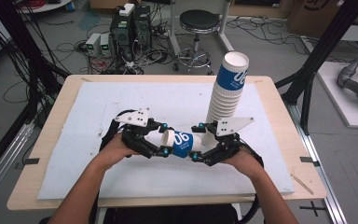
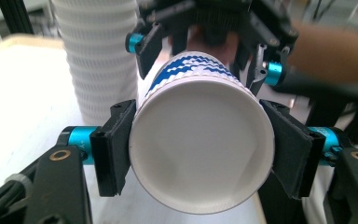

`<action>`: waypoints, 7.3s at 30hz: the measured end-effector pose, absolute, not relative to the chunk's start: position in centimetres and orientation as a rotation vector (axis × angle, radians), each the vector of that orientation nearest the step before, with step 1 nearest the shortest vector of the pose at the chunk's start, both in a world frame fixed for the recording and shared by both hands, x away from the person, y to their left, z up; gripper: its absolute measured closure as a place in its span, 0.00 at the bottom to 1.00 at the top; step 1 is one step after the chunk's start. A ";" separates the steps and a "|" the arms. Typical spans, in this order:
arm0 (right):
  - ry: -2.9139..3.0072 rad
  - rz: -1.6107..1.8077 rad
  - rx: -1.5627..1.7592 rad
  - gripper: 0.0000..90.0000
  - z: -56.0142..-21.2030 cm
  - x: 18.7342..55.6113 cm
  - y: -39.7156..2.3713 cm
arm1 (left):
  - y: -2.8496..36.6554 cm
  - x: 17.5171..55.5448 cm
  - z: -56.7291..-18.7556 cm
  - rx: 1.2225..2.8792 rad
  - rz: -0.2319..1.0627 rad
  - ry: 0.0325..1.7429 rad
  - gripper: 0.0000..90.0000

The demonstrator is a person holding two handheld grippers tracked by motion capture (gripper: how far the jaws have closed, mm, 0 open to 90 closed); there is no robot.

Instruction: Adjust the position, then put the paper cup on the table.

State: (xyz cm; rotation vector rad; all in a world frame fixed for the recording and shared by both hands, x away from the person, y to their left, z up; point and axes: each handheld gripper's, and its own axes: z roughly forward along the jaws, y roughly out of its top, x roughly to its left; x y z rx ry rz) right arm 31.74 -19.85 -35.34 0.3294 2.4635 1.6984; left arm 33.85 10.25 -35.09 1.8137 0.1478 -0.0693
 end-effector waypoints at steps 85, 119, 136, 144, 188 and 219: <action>2.489 1.839 0.363 0.21 -34.9 32.1 -19.3 | 10.3 33.2 -37.2 1.681 -0.083 0.158 0.33; 2.461 1.861 0.403 0.20 -34.0 32.1 -19.5 | 8.6 33.0 -37.6 1.776 -0.054 0.160 0.32; 2.548 1.684 0.280 0.27 -33.7 32.0 -19.0 | 7.8 32.5 -36.9 1.933 0.020 0.154 0.21; 2.589 1.614 0.245 0.27 -33.7 32.0 -18.4 | 7.0 32.6 -36.6 1.993 0.025 0.108 0.22; 2.323 1.573 0.575 0.22 -37.4 30.2 -26.2 | 13.8 33.3 -37.3 1.602 0.314 0.463 0.29; 2.301 1.491 0.686 0.22 -39.2 29.9 -28.1 | 17.7 36.4 -38.2 1.503 0.418 0.518 0.29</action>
